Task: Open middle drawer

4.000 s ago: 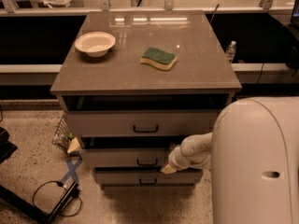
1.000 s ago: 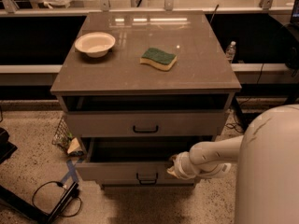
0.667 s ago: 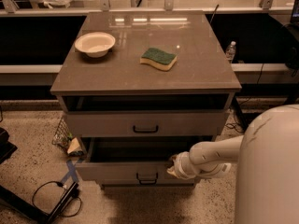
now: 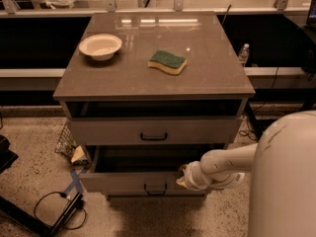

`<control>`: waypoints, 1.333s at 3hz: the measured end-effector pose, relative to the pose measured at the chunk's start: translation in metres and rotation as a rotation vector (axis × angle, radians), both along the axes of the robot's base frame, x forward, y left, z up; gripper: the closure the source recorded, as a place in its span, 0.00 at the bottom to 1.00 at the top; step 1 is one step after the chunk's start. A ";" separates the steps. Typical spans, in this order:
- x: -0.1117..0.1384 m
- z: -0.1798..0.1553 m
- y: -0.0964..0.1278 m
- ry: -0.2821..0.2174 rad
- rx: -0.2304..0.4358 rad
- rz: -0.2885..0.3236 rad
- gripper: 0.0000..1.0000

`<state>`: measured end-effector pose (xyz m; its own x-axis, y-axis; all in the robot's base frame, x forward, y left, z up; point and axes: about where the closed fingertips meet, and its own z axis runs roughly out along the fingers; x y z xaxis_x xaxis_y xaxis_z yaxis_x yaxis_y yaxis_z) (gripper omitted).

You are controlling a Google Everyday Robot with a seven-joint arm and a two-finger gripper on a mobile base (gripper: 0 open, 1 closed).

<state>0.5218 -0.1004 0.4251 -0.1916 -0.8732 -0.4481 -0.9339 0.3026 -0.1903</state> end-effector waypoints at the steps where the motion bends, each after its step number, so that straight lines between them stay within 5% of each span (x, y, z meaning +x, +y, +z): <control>1: 0.000 0.001 0.000 0.000 0.000 0.000 1.00; 4: -0.022 -0.004 -0.002 0.042 0.015 0.011 1.00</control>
Offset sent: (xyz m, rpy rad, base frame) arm -0.3677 -0.0538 -0.0431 0.1488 0.7837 -0.0186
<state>0.4999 -0.1024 0.4209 -0.2014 -0.8685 -0.4528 -0.9442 0.2952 -0.1462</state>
